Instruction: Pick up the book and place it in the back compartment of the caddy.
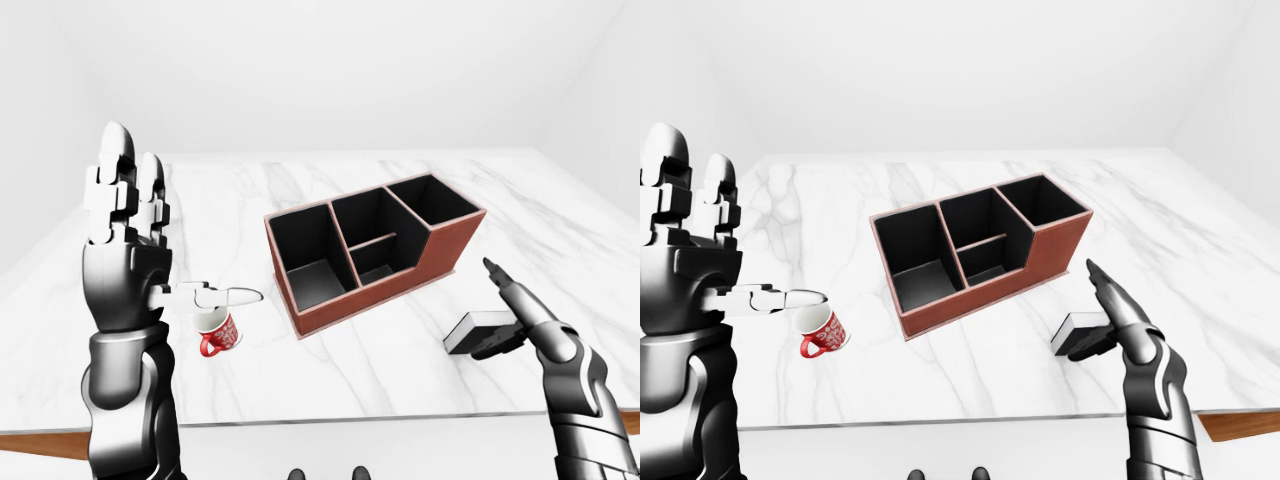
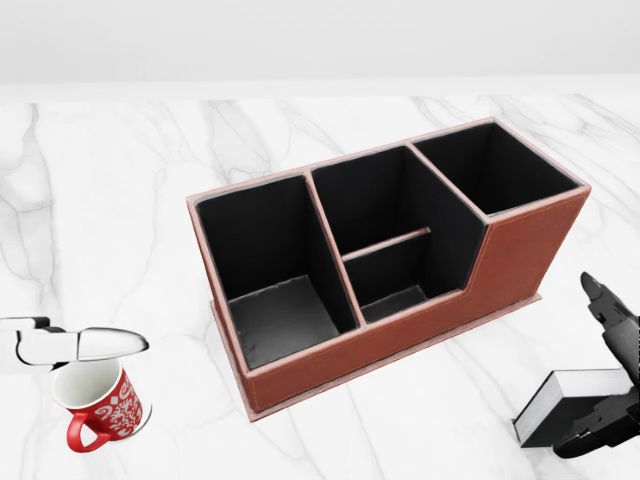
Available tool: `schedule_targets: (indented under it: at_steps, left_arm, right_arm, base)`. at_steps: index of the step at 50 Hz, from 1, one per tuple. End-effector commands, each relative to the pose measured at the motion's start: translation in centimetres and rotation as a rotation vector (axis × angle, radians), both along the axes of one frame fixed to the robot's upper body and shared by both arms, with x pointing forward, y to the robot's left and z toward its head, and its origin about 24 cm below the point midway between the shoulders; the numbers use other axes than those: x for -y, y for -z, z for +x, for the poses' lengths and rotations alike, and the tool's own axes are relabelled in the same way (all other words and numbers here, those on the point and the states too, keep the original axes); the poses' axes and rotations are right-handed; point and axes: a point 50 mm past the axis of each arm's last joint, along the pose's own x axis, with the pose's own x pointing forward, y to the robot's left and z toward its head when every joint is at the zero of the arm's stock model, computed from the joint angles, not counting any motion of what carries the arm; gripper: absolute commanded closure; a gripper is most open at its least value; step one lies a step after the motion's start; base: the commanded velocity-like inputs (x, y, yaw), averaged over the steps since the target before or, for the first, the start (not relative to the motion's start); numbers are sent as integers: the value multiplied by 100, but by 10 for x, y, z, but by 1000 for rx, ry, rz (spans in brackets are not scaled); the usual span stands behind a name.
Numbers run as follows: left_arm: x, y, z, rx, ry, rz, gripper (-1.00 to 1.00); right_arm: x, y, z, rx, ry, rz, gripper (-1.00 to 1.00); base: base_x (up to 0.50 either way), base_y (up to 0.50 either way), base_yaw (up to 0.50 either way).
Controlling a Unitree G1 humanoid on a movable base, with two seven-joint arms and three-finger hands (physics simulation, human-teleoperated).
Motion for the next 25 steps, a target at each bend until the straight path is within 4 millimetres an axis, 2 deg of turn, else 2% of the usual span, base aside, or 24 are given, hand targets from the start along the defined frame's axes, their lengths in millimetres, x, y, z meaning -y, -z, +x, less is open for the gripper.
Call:
schedule_targets:
  at_steps: [1,15,25]
  left_arm:
    - [0,-1,-1,7,0,-1,-100]
    - [0,-1,-1,3,-1,0,-100]
    - [0,1,1,-5,-1,0,-100]
  right_arm:
    - [1,4,8,-11,9,3,-100]
    - [1,4,7,-11,4,1,-100]
    - [3,14,7,-26,15,8,-100]
  base:
    - [0,0,0]
    - [0,0,0]
    - [0,0,0]
